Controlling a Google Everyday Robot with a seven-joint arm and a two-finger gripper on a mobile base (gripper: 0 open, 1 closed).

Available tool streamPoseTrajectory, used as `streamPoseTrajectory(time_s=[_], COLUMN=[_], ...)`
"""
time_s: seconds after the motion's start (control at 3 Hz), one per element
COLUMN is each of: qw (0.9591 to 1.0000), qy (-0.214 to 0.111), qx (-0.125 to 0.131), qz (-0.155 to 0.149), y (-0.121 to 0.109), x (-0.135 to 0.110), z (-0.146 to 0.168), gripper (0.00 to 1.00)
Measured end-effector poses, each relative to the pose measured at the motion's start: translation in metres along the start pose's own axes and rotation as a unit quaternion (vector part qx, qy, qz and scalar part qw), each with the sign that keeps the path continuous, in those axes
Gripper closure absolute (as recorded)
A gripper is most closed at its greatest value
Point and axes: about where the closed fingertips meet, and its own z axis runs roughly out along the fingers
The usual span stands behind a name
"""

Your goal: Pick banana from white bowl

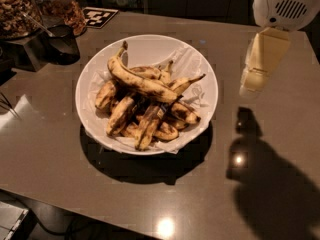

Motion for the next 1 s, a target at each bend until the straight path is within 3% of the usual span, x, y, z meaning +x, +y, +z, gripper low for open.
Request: streamPoseTrajectory(time_s=[0.67, 1.0], qw=[0.9995, 0.9991], qy=[-0.01, -0.004], qx=[-0.031, -0.039], qz=[0.005, -0.016], y=[0.01, 0.021], x=[-0.023, -0.029], z=[0.011, 0.021], gripper=[0.0, 0.0])
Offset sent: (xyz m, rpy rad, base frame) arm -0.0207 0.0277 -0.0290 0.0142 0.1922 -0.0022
